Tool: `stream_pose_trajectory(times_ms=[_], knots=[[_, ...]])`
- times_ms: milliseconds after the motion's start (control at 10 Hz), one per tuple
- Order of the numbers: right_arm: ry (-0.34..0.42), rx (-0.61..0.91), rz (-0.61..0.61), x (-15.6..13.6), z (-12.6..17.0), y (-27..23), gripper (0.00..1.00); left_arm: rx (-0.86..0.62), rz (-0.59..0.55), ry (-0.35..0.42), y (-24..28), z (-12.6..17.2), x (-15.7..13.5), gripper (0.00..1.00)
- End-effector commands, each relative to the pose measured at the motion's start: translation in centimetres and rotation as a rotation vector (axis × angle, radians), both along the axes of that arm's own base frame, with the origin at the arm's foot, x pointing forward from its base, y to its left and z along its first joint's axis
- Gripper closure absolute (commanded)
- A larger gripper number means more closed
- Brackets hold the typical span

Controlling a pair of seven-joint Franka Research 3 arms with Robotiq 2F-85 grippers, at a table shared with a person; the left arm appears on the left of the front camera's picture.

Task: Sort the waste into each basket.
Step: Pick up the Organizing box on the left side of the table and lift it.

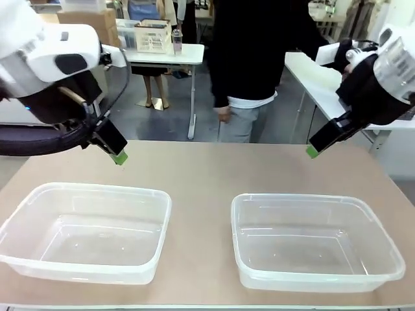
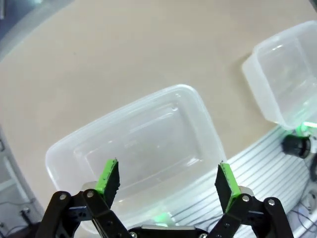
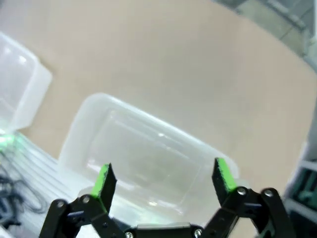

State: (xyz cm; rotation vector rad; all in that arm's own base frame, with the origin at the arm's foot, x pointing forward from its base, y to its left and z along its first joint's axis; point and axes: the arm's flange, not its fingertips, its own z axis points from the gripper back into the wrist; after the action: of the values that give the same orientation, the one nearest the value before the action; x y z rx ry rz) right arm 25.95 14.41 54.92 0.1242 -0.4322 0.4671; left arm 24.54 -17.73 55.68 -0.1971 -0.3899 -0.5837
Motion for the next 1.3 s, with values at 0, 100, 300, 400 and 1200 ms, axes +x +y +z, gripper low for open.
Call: stream_pose_trajectory(times_ms=[0, 100, 300, 400, 1200], knots=[[0.209, 0.485, -0.311, -2.2, 3.3, -6.5, 0.0, -0.513, -0.14, 0.18, 7.4, -0.4, -1.9, 0.0], [0.231, 0.769, -0.467, -3.8, 4.4, -11.0, 0.0, -0.855, -0.152, 0.217, 11.4, -0.7, -2.8, 0.0], [0.2, 1.072, -0.554, -5.8, 5.2, -16.2, 0.0, -1.123, -0.038, 0.179, 16.2, -1.7, -4.4, 0.0], [0.15, 1.225, -0.594, -6.6, 5.0, -18.8, 0.0, -1.149, 0.0, 0.133, 17.9, -1.9, -5.7, 0.0], [0.191, 1.133, -0.578, -8.3, 6.2, -26.2, 0.0, -1.24, 0.103, 0.115, 26.1, 5.4, -3.3, 0.0]])
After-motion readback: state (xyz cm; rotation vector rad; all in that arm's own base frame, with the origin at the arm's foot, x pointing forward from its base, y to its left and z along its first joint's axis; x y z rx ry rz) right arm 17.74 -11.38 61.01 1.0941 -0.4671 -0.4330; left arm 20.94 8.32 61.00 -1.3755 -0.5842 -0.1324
